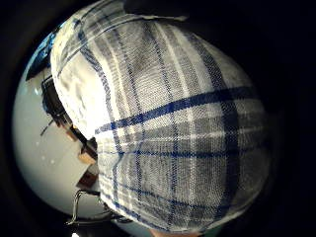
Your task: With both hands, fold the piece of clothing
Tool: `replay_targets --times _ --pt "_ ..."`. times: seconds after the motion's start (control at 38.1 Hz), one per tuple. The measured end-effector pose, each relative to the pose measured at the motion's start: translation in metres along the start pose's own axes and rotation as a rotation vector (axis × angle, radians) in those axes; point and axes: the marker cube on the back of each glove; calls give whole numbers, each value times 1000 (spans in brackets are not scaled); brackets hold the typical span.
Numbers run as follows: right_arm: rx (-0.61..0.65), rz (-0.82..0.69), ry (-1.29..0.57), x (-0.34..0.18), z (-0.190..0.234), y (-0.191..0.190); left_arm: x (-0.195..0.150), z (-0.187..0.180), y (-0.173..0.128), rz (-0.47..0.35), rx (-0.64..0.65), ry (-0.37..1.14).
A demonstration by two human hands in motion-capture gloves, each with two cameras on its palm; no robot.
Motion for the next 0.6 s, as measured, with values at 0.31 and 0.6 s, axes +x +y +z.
replay_targets --times 0.31,0.6 --pt "400 -235 -164 -25 -26 -27 -4 -12 0 -21 -15 42" --pt "242 -399 -340 -45 -122 29 -54 -97 40 -33 183 -48"
